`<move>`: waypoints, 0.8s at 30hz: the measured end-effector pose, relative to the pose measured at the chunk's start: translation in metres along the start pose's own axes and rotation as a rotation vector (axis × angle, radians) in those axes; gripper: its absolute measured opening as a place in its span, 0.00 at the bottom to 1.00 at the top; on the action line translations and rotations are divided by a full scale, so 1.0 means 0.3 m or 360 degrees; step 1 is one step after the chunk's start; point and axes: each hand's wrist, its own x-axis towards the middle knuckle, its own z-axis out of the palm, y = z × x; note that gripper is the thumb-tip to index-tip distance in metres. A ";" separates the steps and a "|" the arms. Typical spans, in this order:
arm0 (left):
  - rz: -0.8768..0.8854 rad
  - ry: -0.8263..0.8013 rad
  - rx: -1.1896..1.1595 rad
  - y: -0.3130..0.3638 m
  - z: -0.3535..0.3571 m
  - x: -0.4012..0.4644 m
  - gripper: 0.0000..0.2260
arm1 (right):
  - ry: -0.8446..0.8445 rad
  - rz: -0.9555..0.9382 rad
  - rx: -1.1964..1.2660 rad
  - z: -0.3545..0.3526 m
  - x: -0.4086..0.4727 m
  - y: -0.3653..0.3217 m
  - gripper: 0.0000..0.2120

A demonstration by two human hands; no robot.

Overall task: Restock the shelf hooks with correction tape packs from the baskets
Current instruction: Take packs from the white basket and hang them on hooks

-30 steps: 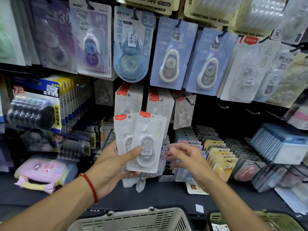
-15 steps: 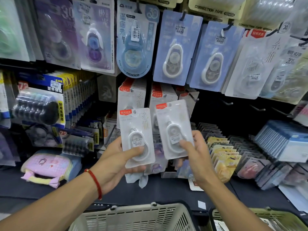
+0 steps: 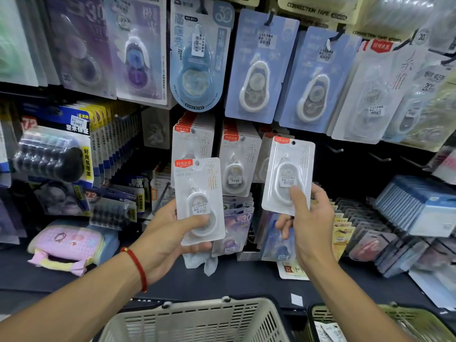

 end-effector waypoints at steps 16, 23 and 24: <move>-0.0040 0.0005 0.0043 0.001 0.001 -0.003 0.24 | 0.0112 0.0083 -0.0065 -0.032 0.009 0.029 0.14; -0.0054 0.0029 0.0048 -0.005 -0.006 0.007 0.18 | 0.0249 0.0078 -0.0080 -0.012 0.003 0.008 0.16; -0.0052 0.0023 0.0049 -0.005 -0.006 0.008 0.19 | 0.0247 0.0104 -0.0077 -0.012 0.006 0.008 0.17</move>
